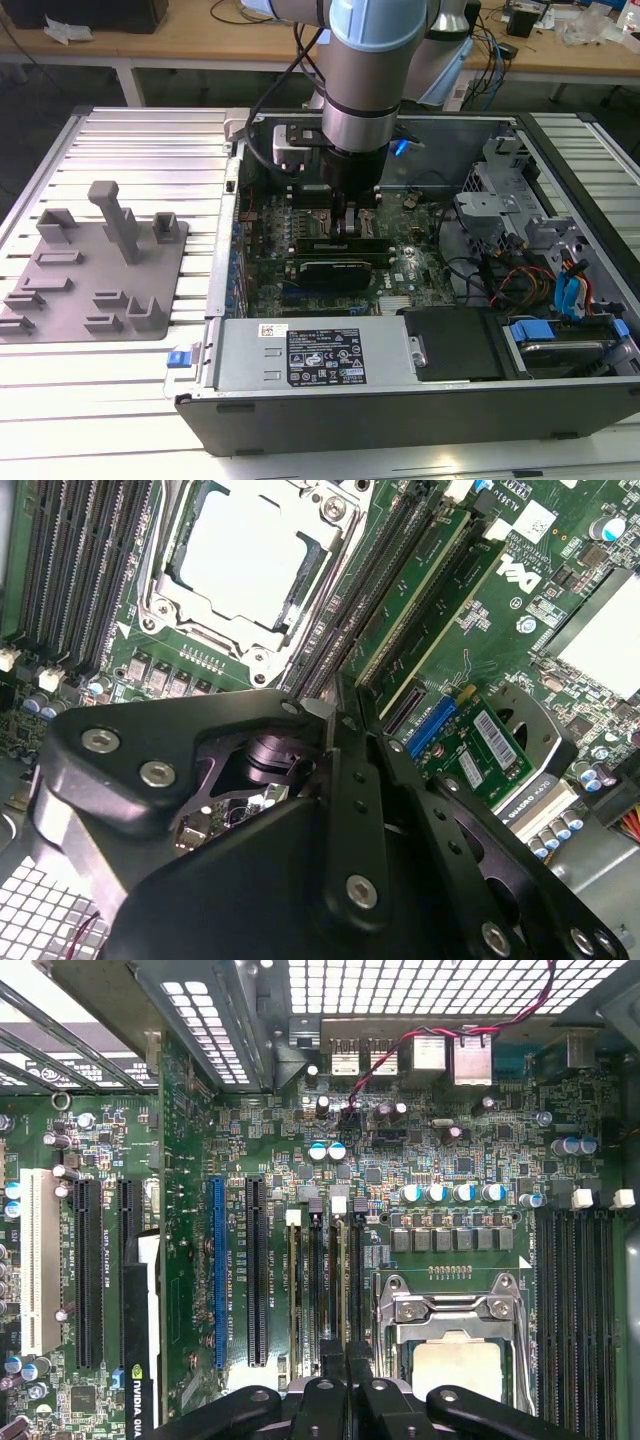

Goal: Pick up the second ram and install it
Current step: 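Insert the second ram into the second slot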

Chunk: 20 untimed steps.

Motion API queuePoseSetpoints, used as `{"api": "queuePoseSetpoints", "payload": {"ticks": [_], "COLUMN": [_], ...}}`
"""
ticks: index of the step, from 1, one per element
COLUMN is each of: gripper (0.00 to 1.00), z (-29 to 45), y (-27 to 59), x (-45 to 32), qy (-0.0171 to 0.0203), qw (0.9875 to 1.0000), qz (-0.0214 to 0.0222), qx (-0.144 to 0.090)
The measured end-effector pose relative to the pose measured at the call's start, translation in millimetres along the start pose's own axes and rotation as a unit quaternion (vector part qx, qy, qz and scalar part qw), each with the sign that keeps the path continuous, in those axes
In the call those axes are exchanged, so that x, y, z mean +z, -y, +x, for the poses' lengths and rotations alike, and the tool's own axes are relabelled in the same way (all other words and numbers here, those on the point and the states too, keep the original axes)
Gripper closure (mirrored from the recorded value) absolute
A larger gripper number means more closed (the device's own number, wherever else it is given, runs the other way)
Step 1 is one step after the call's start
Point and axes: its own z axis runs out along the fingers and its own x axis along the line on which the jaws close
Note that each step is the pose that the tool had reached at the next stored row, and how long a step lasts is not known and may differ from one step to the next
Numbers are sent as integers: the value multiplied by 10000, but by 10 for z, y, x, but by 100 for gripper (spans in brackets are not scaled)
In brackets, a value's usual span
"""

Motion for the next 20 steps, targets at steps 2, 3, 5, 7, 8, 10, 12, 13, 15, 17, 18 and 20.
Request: {"api": "queuePoseSetpoints", "payload": {"ticks": [2,3,5,7,8,10,12,13,15,17,18,20], "gripper": [90,90,90,90,90,90,90,90,90,90,90,90], "z": [0,0,0,0,0,0,0,0,0,0,-1,1], "y": [0,2,5,6,6,6,7,9,9,9,10,10], "x": [0,1,1,1,1,0,1,1,1,1,4,15], "qy": [0,0,1,1,1,0,0,0,1,0,0,-1], "qw": [10000,10000,10000,10000,10000,10000,10000,10000,10000,10000,10000,10000], "qz": [0,0,0,0,0,0,0,0,0,0,0,5], "qx": [0,0,1,0,0,0,0,0,0,0,0,-1]}}
